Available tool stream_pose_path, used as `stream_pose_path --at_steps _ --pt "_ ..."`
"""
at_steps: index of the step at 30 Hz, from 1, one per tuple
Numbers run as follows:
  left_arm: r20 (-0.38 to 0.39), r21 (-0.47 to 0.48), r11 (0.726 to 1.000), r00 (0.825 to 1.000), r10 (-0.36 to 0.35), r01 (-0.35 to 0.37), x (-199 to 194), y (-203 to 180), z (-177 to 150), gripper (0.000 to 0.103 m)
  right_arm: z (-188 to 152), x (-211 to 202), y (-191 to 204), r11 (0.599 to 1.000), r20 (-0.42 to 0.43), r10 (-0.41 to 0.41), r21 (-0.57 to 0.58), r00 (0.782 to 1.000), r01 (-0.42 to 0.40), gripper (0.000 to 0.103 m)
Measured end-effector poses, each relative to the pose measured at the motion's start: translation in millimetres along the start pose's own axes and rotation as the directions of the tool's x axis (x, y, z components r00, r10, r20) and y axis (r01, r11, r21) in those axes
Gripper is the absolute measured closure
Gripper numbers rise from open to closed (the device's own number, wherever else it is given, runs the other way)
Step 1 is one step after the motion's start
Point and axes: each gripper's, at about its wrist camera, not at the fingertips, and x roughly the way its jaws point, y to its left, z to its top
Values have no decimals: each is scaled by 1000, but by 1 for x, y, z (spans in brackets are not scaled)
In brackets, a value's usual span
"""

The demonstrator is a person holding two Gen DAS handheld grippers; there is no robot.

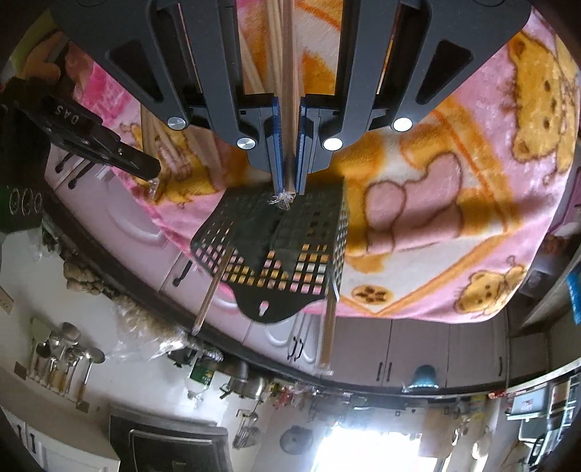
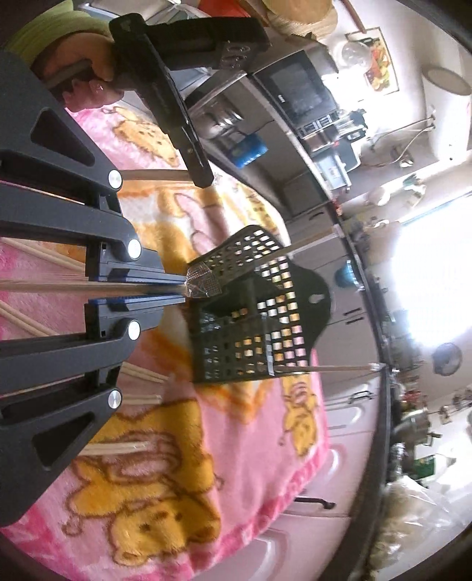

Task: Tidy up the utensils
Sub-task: 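Lift the left gripper's chopstick over the caddy while the right gripper carries its chopstick there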

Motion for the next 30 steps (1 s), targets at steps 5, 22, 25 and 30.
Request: stream_pose_path --at_steps 5,22,25,30 --pt "48 9 1000 999 -14 13 -8 -9 17 101 9 -22 2 1000 105 -4 -30 994 7 97" --pt "173 57 997 983 -66 57 -25 -38 74 101 48 -53 7 996 322 -11 -77 947 38 97" --pt "184 65 996 980 -76 65 -25 -40 84 101 58 -55 8 996 349 -10 -83 937 42 97" --pt "213 90 994 973 -84 66 -26 -47 104 101 74 -53 8 994 391 -12 -92 920 52 97"
